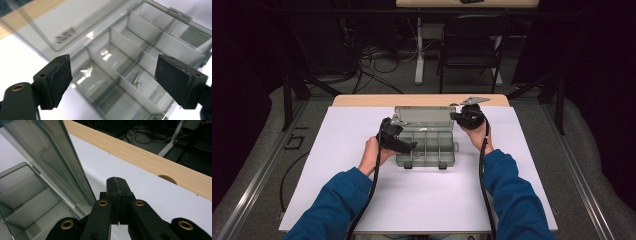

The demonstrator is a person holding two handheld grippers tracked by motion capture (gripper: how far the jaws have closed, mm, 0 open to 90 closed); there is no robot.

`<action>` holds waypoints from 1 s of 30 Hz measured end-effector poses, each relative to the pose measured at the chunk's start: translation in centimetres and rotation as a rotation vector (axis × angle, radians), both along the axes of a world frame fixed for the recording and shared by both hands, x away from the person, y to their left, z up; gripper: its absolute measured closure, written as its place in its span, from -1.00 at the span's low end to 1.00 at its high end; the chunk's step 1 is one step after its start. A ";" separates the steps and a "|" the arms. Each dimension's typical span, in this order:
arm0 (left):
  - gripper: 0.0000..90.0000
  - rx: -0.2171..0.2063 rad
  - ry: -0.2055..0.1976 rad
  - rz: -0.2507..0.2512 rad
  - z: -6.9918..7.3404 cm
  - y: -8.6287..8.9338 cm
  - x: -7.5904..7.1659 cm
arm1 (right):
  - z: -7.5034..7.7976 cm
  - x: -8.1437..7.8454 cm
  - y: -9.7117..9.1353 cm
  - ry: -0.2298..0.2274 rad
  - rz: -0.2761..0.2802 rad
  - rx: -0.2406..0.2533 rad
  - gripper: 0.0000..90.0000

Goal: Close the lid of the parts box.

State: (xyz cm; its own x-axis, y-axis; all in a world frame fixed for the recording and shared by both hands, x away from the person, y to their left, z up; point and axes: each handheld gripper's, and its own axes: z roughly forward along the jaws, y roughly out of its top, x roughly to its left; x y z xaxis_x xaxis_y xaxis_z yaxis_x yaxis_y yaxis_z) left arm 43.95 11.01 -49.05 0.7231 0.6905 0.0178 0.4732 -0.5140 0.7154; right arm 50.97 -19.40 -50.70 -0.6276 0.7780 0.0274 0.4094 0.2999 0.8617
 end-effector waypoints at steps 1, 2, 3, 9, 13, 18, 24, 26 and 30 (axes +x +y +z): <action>-0.74 -0.002 -0.009 0.015 0.2 0.3 0.1 | 0.0 0.0 0.0 -0.002 0.002 -0.005 1.00; -0.75 -0.003 -0.012 0.023 0.4 0.6 0.2 | 0.1 0.0 -0.1 -0.007 0.006 -0.006 1.00; -0.76 -0.012 -0.018 0.028 0.6 0.9 0.4 | 0.1 0.0 -0.1 -0.006 0.006 -0.005 1.00; -0.66 -0.025 -0.072 0.084 1.5 1.8 1.8 | 0.2 -0.2 0.0 -0.003 0.004 -0.001 1.00; -0.49 -0.040 -0.092 0.075 1.6 1.9 2.7 | 0.3 -0.2 0.0 -0.010 0.008 -0.009 1.00; -0.13 -0.075 -0.129 0.042 1.5 1.8 3.1 | 0.3 -0.3 0.0 -0.003 0.009 -0.004 1.00; 0.19 -0.083 -0.152 0.048 1.4 2.0 3.2 | 0.3 -0.4 -0.1 0.000 0.010 -0.004 0.98; 0.24 -0.090 -0.146 0.047 1.4 2.1 3.2 | 0.3 -0.4 -0.3 0.000 0.005 -0.006 0.89; 0.27 -0.089 -0.144 0.047 1.4 2.2 3.2 | 0.9 -0.8 -1.2 0.011 -0.023 0.005 0.56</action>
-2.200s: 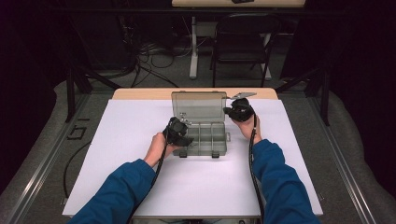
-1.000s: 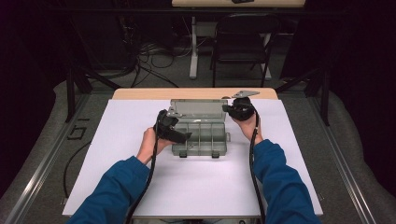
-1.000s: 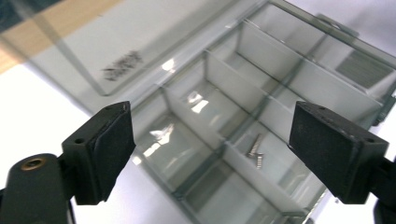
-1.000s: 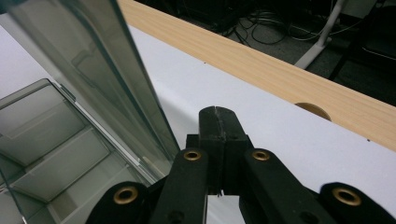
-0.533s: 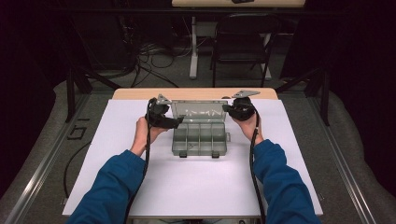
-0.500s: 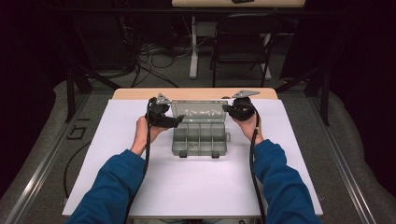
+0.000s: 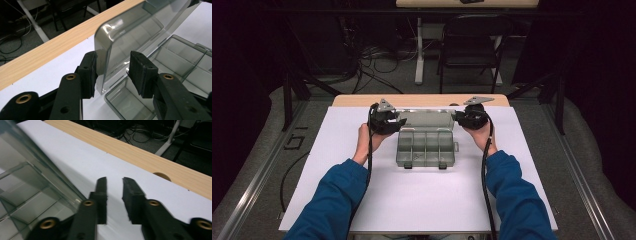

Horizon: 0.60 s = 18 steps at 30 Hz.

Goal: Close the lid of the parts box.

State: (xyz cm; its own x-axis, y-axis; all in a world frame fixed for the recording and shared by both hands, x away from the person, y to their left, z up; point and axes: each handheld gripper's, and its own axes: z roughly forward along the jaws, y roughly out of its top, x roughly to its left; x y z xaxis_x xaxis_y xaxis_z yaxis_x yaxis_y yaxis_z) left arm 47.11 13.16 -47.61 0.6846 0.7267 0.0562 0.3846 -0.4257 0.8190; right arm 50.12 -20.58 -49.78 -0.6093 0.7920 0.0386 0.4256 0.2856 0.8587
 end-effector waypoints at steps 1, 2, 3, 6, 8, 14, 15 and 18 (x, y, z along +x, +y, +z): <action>0.27 0.000 -0.001 0.001 0.0 0.0 0.0 | 0.3 -0.2 -0.4 -0.005 -0.005 0.002 0.47; 0.28 -0.001 -0.001 0.001 0.0 0.0 0.0 | 0.5 -0.4 -0.6 -0.010 -0.011 0.001 0.36; 0.28 -0.003 -0.001 0.002 0.0 0.0 0.0 | 0.8 -0.8 -1.0 -0.021 -0.018 -0.004 0.32; 0.30 -0.002 0.001 0.002 0.0 0.0 0.0 | 1.4 -1.7 -1.7 -0.028 -0.019 -0.019 0.16; 0.31 0.000 0.002 0.001 0.0 0.0 0.0 | 1.8 -2.3 -2.1 -0.035 -0.008 -0.027 0.10; 0.34 0.003 0.001 0.000 0.0 0.1 0.0 | 3.2 -3.9 -2.0 -0.066 0.040 -0.021 0.04; 0.35 0.001 0.000 0.001 0.0 0.1 0.0 | 3.5 -4.1 -1.7 -0.072 0.049 -0.022 0.04; 0.36 -0.001 -0.002 0.000 -0.1 0.1 0.0 | 4.0 -4.6 -0.7 -0.084 0.075 -0.025 0.10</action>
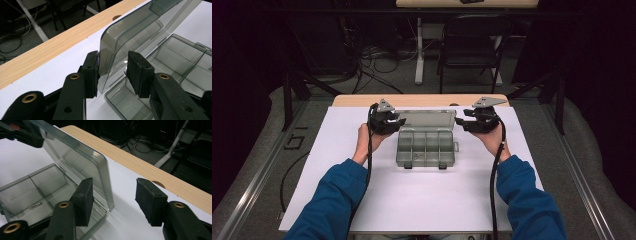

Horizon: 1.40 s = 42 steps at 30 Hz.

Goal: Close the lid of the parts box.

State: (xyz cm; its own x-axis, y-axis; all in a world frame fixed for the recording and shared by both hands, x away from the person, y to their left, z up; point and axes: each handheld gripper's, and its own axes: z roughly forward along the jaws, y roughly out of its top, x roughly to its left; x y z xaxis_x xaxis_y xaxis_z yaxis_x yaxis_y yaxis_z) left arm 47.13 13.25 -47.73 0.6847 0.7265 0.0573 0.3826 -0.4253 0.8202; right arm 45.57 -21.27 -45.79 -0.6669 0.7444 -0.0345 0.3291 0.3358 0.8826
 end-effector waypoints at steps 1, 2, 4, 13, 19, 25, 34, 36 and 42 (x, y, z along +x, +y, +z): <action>0.36 0.000 0.002 -0.002 0.0 0.0 0.0 | 0.1 0.0 0.2 -0.003 0.005 -0.004 0.11; 0.36 0.000 0.003 -0.003 0.0 0.0 -0.1 | 0.1 0.0 0.5 -0.001 0.009 -0.003 0.14; 0.36 0.002 0.009 -0.009 0.0 0.0 -0.1 | 0.0 0.1 1.0 0.001 0.013 -0.001 0.19; 0.36 0.011 0.003 -0.020 -0.1 0.0 -0.4 | -0.5 -0.2 1.8 -0.006 0.030 -0.001 0.46; 0.36 0.026 0.000 -0.038 -0.2 0.1 -0.7 | -0.8 -0.4 1.9 -0.022 0.030 -0.005 0.52; 0.35 0.025 -0.004 -0.040 -0.3 0.0 -0.9 | -0.9 -0.8 1.9 -0.027 0.039 -0.013 0.52; 0.33 0.035 -0.003 -0.056 -0.4 0.0 -1.3 | -1.1 -1.5 1.9 -0.030 0.050 -0.026 0.51; 0.33 0.040 -0.001 -0.061 -0.5 0.1 -1.5 | -1.2 -1.6 1.8 -0.032 0.053 -0.030 0.50; 0.32 0.044 -0.003 -0.074 -0.6 0.1 -1.8 | -1.3 -2.0 1.8 -0.037 0.061 -0.036 0.49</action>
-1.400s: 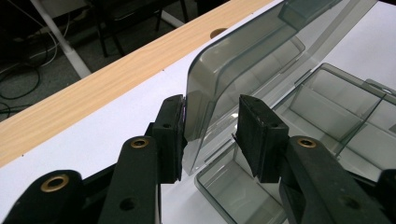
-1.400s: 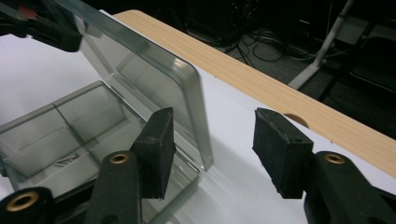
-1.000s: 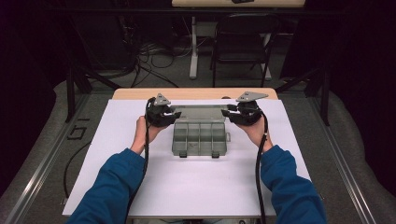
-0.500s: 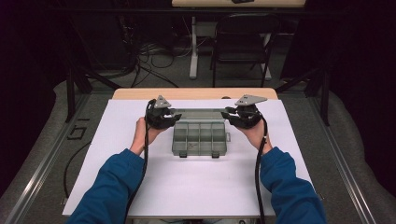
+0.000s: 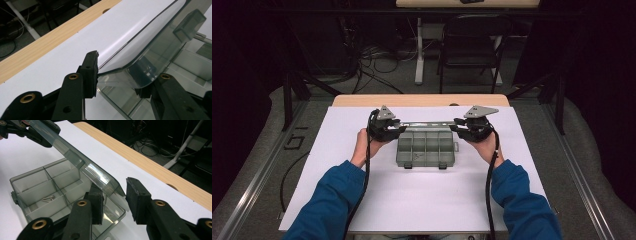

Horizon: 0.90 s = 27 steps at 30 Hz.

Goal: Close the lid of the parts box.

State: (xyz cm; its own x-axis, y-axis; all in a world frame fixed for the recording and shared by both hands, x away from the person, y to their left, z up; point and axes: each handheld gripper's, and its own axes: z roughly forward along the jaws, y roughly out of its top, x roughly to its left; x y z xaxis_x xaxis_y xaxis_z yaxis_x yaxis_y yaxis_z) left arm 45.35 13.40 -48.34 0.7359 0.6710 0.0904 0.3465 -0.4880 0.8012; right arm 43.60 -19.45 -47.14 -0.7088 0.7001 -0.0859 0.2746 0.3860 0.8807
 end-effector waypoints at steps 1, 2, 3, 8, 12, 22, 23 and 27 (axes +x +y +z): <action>0.32 -0.004 -0.002 0.003 -0.1 0.0 -0.1 | 0.0 0.0 0.0 0.003 0.001 0.002 0.49; 0.32 -0.004 -0.003 0.003 -0.1 0.0 -0.1 | -0.1 -0.1 0.0 0.006 -0.001 0.002 0.49; 0.32 0.001 0.002 -0.001 -0.1 0.0 -0.2 | -0.1 -0.1 -0.1 0.001 -0.001 0.000 0.50; 0.32 0.008 -0.002 -0.007 -0.2 0.0 -0.5 | -0.5 -0.4 -0.1 0.003 -0.004 -0.004 0.51; 0.32 0.005 -0.006 -0.007 -0.3 0.0 -0.6 | -0.6 -0.6 -0.1 -0.001 -0.004 -0.003 0.51; 0.29 0.008 -0.011 -0.010 -0.5 -0.1 -0.9 | -0.9 -1.1 -0.1 -0.008 -0.008 -0.016 0.50; 0.29 0.009 -0.011 -0.011 -0.5 -0.1 -1.0 | -1.0 -1.1 -0.1 -0.010 -0.008 -0.018 0.49; 0.26 0.008 -0.006 -0.018 -0.5 -0.1 -1.1 | -1.1 -1.3 -0.1 -0.008 -0.009 -0.021 0.49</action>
